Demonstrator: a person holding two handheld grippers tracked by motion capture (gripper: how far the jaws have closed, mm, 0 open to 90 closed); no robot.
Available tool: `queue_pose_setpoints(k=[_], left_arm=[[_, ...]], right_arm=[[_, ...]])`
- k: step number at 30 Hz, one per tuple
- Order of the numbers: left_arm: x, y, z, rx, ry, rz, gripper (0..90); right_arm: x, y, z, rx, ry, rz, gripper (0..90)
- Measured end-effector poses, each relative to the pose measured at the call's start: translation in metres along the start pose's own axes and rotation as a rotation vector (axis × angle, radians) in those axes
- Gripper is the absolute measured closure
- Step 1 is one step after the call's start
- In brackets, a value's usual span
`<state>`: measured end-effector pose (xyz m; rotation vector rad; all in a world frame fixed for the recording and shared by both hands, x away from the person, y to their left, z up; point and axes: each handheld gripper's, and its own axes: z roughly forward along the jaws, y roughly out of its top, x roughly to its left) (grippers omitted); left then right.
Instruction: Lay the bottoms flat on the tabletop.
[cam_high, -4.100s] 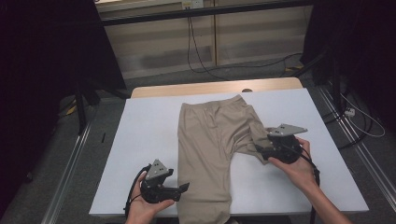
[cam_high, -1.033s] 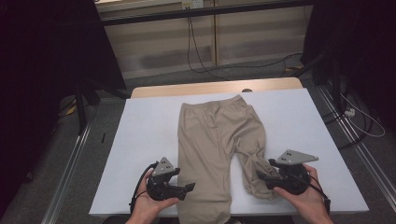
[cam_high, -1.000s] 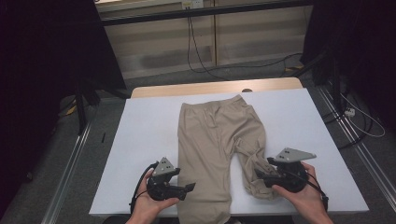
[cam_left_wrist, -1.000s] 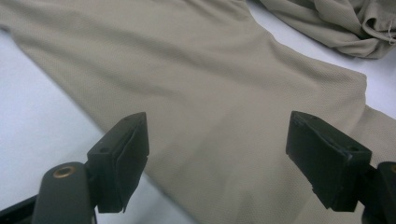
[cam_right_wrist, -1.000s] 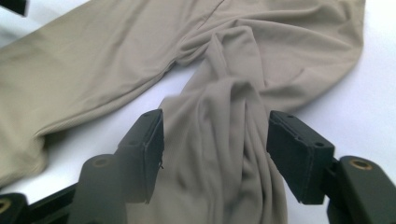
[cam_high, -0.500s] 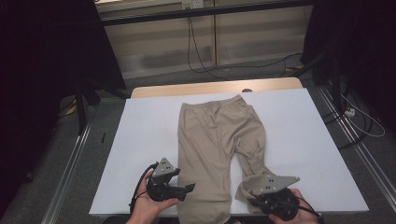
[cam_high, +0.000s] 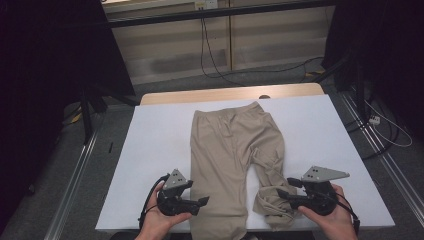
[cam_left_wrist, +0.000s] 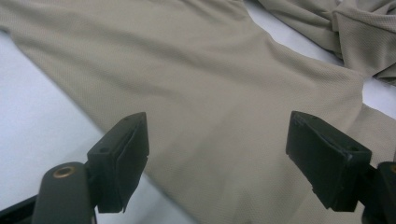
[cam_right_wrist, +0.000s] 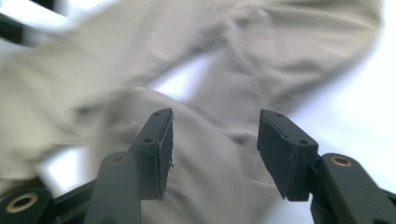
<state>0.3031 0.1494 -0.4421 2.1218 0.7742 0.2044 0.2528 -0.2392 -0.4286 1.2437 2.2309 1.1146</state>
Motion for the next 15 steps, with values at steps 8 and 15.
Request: queue_pose_setpoints(k=[8, 15], left_arm=[[0.000, 0.000, 0.000, 0.002, -0.002, -0.002, 21.6], [-0.001, 0.000, 0.001, 0.007, -0.003, 0.006, 21.6]], right_arm=[[0.010, -0.010, 0.033, 0.153, 0.020, -0.046, 32.7], [0.024, -0.008, 0.034, 0.153, 0.066, -0.114, 68.8]])
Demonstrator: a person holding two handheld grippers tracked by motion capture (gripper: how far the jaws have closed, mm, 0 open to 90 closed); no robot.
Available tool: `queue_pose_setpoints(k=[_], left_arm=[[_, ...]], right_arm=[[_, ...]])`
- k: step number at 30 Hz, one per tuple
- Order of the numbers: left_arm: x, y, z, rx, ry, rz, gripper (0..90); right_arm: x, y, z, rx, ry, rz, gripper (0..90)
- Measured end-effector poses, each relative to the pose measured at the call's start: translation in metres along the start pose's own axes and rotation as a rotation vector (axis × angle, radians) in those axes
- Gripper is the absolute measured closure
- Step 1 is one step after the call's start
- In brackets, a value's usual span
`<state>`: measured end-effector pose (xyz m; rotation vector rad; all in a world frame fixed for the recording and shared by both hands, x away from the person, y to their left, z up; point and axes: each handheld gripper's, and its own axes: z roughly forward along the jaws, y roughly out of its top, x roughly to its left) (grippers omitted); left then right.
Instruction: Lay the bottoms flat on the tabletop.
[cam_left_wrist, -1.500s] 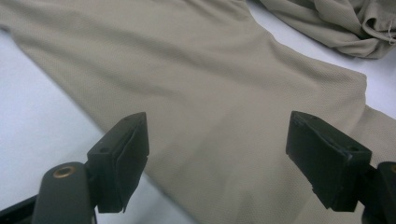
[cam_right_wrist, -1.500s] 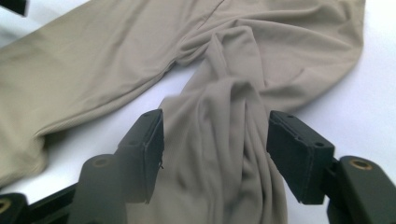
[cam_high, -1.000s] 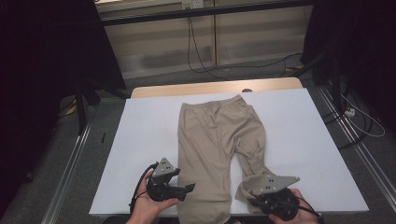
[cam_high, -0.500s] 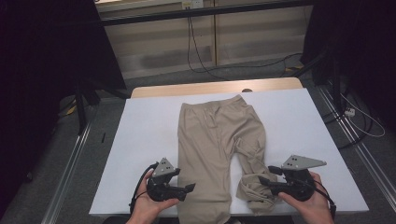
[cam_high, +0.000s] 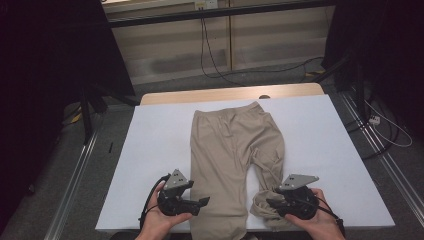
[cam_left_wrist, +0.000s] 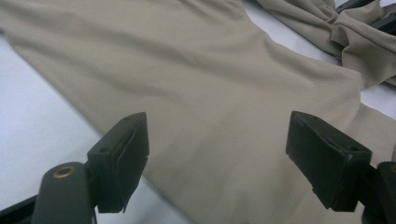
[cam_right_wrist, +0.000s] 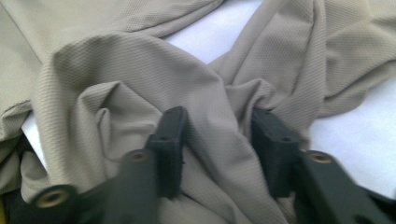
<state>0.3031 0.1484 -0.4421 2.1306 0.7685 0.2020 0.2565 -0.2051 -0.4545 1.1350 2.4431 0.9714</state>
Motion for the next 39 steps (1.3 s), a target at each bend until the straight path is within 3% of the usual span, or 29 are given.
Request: queue_pose_setpoints(k=[1, 3, 13, 15, 17, 18, 21, 26, 30, 32, 34, 39], left_arm=[[0.000, 0.000, 0.000, -0.004, -0.001, 0.000, 21.6], [0.000, 0.000, -0.001, -0.003, 0.001, 0.000, 21.6], [0.001, -0.001, -0.002, -0.004, 0.005, -0.009, 21.6], [0.000, -0.001, -0.002, -0.005, 0.003, -0.007, 21.6], [0.000, -0.001, -0.001, -0.004, 0.003, -0.007, 21.5], [0.001, -0.001, -0.001, -0.004, 0.003, -0.007, 21.5], [0.001, 0.000, 0.000, -0.003, 0.003, -0.007, 21.5], [0.000, 0.000, 0.000, -0.003, 0.002, 0.000, 21.5], [0.001, 0.000, 0.000, -0.003, 0.002, -0.006, 21.5], [0.001, 0.000, 0.000, -0.002, 0.003, -0.005, 21.5], [0.001, 0.001, 0.000, -0.001, 0.004, 0.001, 21.5], [0.001, 0.001, 0.003, 0.004, 0.004, -0.001, 21.5]], right_arm=[[-0.001, 0.000, 0.000, -0.001, 0.037, 0.009, 79.2], [0.002, -0.001, -0.001, -0.003, 0.027, 0.007, 81.2], [0.018, -0.017, -0.019, 0.026, 0.140, -0.040, 81.2], [0.018, -0.018, -0.022, 0.026, 0.141, -0.041, 76.1], [0.016, -0.017, -0.024, 0.001, 0.133, -0.011, 53.8], [0.014, -0.016, -0.026, -0.015, 0.124, 0.008, 48.9], [0.006, -0.013, -0.031, -0.078, 0.111, 0.043, 42.7], [-0.006, -0.005, -0.035, -0.157, 0.065, 0.105, 40.0], [-0.019, -0.001, -0.029, -0.140, 0.008, 0.146, 49.3], [-0.021, -0.001, -0.019, -0.087, 0.028, 0.144, 61.5], [-0.018, 0.001, -0.011, -0.049, 0.017, 0.118, 85.5], [-0.015, 0.024, -0.013, -0.140, 0.044, 0.109, 89.2]])
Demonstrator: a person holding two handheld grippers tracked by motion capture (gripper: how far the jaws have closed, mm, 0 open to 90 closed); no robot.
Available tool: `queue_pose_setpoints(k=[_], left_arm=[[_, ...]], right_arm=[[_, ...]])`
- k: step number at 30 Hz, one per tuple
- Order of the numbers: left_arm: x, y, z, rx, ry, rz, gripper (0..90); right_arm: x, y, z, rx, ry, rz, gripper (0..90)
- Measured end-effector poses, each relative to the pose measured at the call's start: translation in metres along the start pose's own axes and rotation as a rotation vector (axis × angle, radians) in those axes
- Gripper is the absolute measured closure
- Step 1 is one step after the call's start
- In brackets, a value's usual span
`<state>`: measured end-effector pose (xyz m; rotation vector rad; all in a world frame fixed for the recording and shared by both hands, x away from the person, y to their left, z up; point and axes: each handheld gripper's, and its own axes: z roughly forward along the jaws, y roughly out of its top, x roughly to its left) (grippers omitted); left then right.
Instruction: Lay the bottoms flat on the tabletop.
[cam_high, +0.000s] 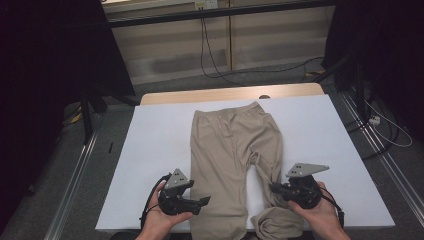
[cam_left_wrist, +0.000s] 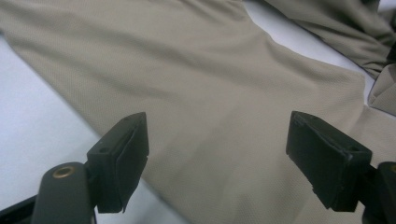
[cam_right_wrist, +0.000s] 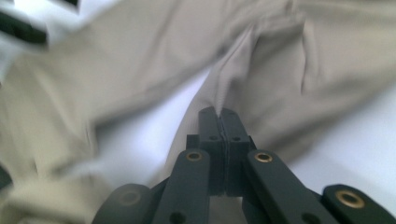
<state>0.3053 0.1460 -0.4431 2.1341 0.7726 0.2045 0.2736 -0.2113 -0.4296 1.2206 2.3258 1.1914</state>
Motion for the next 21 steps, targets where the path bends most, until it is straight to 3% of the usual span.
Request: queue_pose_setpoints(k=[7, 9, 10, 11, 13, 16, 21], left_arm=[[0.002, 0.000, -0.001, -0.005, 0.005, -0.007, 21.5], [0.001, 0.001, 0.000, -0.012, 0.006, -0.011, 21.6], [0.001, 0.001, 0.000, -0.016, 0.006, -0.010, 21.6], [0.000, 0.002, 0.000, -0.019, 0.008, -0.010, 21.7], [-0.001, 0.005, 0.002, -0.038, 0.006, -0.006, 22.6], [-0.006, 0.015, 0.011, -0.053, -0.002, 0.007, 24.1], [-0.021, 0.034, 0.032, -0.060, -0.021, 0.045, 26.3]], right_arm=[[-0.008, 0.030, 0.033, -0.030, -0.029, 0.037, 89.2], [-0.011, 0.033, 0.044, -0.028, -0.003, 0.052, 87.8], [-0.010, 0.032, 0.048, -0.014, 0.016, 0.043, 83.0], [-0.010, 0.031, 0.049, -0.004, 0.006, 0.031, 76.1], [-0.010, 0.027, 0.044, -0.002, -0.001, 0.030, 67.1], [-0.014, 0.020, 0.021, -0.033, -0.044, 0.039, 57.4], [-0.015, -0.005, -0.005, -0.009, -0.056, 0.058, 51.1]])
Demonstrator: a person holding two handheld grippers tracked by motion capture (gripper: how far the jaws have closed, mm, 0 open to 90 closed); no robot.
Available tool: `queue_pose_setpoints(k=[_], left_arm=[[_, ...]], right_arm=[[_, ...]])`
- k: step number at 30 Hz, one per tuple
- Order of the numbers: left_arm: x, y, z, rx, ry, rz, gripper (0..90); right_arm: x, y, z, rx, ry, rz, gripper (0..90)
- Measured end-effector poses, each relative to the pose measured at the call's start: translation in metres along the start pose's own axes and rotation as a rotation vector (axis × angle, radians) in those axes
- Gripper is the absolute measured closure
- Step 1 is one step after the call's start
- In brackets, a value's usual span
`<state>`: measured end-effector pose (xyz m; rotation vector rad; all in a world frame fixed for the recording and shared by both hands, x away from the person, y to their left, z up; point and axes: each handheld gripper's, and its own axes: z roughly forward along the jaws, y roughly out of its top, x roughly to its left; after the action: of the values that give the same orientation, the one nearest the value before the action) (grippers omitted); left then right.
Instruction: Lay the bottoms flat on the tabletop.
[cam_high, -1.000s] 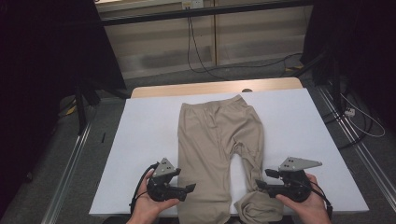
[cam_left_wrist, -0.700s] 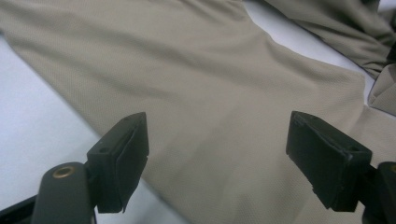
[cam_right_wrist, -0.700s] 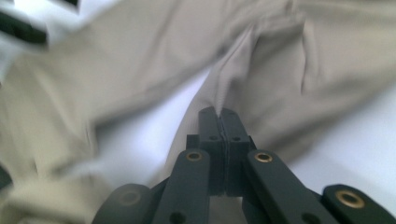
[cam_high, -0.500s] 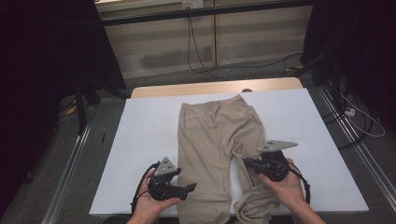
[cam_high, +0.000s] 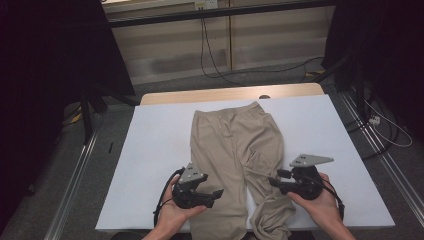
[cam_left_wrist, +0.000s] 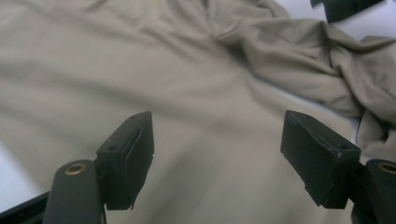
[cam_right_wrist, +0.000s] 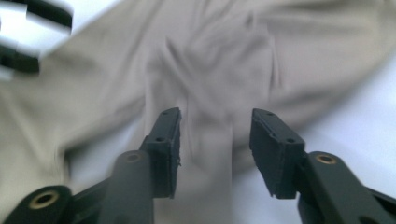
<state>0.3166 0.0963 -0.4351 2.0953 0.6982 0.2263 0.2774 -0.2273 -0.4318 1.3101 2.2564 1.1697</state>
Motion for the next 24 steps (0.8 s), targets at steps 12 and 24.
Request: queue_pose_setpoints(k=[12, 24], left_arm=[[-0.029, 0.040, 0.045, 0.000, -0.063, 0.045, 32.0], [-0.035, 0.026, 0.068, 0.145, -0.121, 0.093, 65.0]], right_arm=[[0.054, -0.016, 0.017, 0.099, 0.175, -0.076, 88.2], [0.041, -0.019, -0.001, 0.035, 0.190, -0.063, 56.4]])
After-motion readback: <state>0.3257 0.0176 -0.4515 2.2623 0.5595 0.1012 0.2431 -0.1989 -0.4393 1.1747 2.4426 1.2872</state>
